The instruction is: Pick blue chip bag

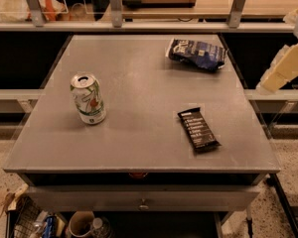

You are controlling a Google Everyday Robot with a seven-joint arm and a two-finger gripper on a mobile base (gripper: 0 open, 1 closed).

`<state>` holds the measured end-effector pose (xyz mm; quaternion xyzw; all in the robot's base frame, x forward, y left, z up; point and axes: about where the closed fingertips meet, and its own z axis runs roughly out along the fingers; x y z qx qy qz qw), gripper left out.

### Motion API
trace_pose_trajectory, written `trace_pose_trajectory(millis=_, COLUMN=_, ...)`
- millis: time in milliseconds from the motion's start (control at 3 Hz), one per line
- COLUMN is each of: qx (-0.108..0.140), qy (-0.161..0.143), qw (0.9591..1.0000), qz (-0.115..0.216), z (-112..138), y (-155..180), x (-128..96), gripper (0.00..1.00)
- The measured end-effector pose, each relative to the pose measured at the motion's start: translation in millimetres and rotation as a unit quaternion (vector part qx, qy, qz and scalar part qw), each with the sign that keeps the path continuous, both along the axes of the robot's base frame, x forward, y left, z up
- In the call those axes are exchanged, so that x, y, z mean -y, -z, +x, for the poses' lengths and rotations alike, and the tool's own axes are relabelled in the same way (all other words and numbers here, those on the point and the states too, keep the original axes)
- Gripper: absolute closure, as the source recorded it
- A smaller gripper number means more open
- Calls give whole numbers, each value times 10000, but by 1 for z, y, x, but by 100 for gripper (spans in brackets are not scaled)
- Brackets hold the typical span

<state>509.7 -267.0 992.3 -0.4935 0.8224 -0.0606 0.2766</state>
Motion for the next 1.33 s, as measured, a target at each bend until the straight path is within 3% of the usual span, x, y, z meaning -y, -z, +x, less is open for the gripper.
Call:
trace_pose_trajectory(millis=333, qx=263, qy=196, qw=9970, qz=703, z=36, y=-2, x=18, gripper=0)
trace_pose_trajectory(millis=667, qx=414, qy=402, qw=9887, qz=1382, z=103, y=21, x=20, gripper=0)
trace_pose_trajectory(millis=1333, qx=475, qy=621, qw=9872, qz=1393, z=112, y=34, x=21, gripper=0)
